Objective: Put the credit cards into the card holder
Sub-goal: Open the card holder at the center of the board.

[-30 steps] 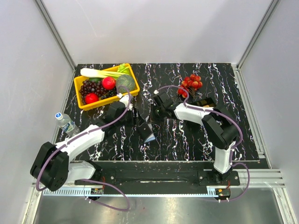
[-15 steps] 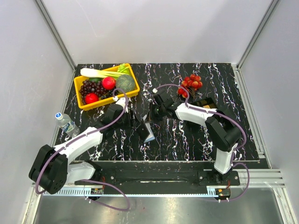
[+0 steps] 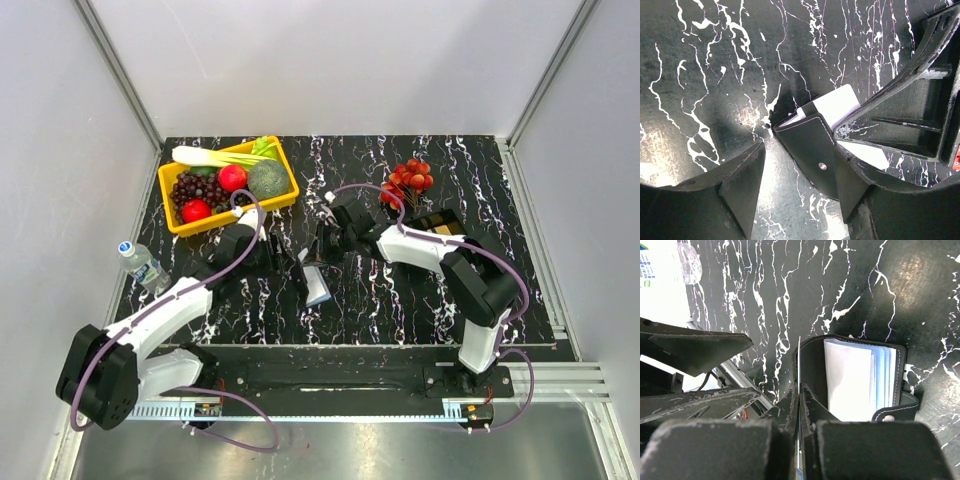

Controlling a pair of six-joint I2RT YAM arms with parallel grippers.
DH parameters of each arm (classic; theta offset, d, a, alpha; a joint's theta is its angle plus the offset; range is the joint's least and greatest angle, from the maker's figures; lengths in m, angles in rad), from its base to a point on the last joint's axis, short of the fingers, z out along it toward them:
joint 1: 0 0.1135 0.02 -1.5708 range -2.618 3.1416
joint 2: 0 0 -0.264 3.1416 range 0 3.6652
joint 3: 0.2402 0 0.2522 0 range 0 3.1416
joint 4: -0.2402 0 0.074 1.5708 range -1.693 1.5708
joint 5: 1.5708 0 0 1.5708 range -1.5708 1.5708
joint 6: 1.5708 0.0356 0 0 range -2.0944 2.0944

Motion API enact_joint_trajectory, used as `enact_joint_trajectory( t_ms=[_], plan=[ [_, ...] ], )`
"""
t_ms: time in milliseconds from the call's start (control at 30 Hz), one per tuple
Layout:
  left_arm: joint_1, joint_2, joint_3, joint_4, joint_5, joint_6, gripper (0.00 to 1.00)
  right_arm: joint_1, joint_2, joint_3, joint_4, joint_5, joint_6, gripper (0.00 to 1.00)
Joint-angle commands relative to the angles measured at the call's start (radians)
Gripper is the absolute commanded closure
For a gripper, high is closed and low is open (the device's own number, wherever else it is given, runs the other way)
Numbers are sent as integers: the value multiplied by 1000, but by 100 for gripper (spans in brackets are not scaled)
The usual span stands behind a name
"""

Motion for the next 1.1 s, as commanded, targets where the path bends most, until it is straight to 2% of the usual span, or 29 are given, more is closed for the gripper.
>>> enact_joint_trajectory(
  t_ms=[0, 267, 467, 600, 1067],
  plan=[
    [14, -50, -20, 7, -24, -8, 39, 18, -6, -7, 57, -48, 30, 95],
    [22, -74, -46, 2, -10, -19, 37, 28, 15, -13, 71, -69, 42, 93],
    [22, -103, -100, 36, 70, -62, 36, 28, 21, -7, 71, -66, 48, 93],
    [22, -168, -134, 25, 74, -91, 34, 36, 38, -2, 71, -76, 50, 98],
    [22, -223, -166, -64, 36, -109, 32, 114, 107, 51, 19, 3, 22, 100]
  ],
)
